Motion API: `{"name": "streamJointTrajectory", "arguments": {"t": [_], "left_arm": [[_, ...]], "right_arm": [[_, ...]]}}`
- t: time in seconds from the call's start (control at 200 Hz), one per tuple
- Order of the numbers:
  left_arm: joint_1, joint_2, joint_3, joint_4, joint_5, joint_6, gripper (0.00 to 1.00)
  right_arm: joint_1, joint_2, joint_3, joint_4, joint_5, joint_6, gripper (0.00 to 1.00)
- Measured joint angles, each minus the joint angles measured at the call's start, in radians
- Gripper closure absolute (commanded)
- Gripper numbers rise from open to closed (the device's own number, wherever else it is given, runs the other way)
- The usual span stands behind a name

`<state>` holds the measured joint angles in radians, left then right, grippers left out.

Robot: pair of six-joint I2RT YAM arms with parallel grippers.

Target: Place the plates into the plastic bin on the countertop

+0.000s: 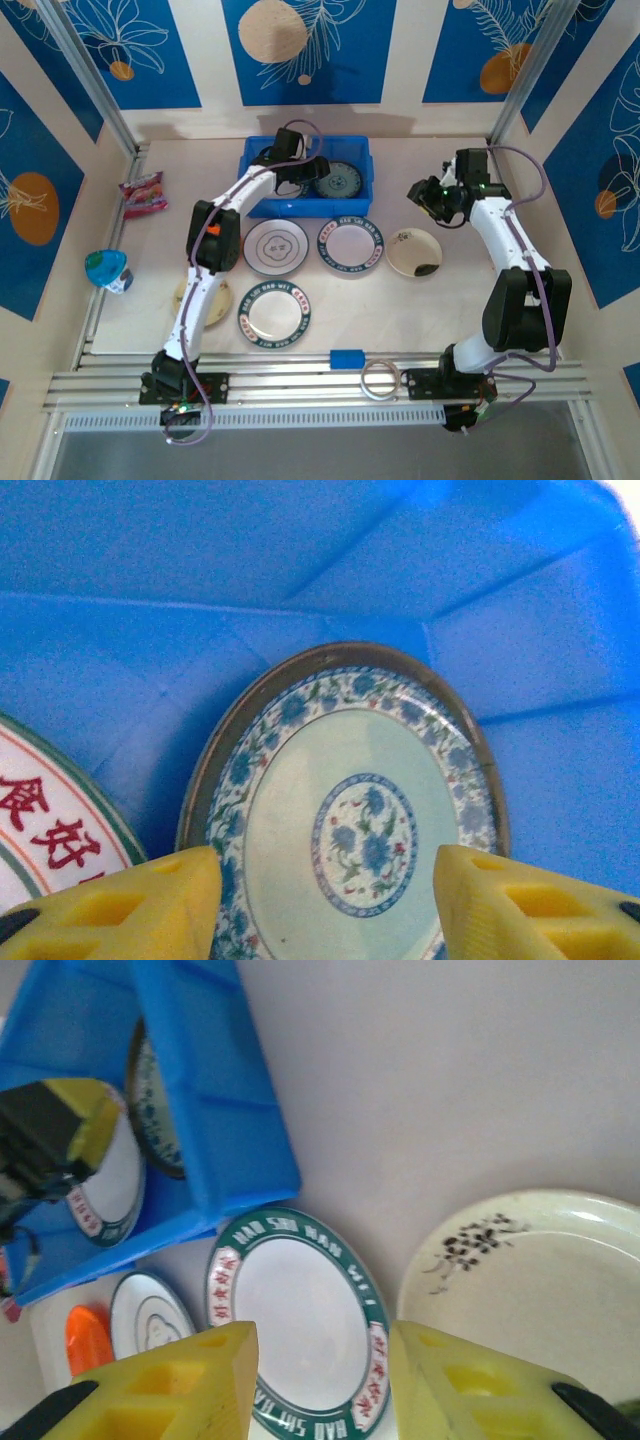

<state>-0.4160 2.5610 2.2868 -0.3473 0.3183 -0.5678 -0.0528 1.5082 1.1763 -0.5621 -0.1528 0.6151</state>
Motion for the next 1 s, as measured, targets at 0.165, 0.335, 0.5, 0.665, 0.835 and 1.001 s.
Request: {"name": "streamJointTrajectory", "arguments": {"t": [0.165, 0.335, 0.5, 0.665, 0.835, 1.001], "left_arm": [[-0.002, -0.073, 0.01, -0.026, 0.003, 0.037, 0.01], [-0.027, -0.303, -0.151, -0.017, -0.017, 0.067, 0.0], [-0.074, -0.548, -0.366, 0.033, -0.02, 0.077, 0.0], [-0.108, -0.719, -0.538, 0.053, 0.013, 0.069, 0.0], [-0.147, -0.819, -0.678, 0.053, 0.041, 0.05, 0.0], [-0.226, -0.869, -0.787, 0.046, 0.04, 0.031, 0.0]], "right_arm": [[-0.036, -0.07, -0.102, -0.037, 0.039, -0.001, 0.59], [-0.098, -0.2, -0.221, -0.088, 0.061, -0.003, 0.58], [-0.148, -0.27, -0.315, -0.11, 0.056, -0.003, 0.58], [-0.177, -0.276, -0.403, -0.113, 0.034, 0.008, 0.61], [-0.187, -0.276, -0.451, -0.111, 0.023, 0.011, 0.63], [-0.191, -0.264, -0.46, -0.104, 0.021, 0.012, 0.63]]}}
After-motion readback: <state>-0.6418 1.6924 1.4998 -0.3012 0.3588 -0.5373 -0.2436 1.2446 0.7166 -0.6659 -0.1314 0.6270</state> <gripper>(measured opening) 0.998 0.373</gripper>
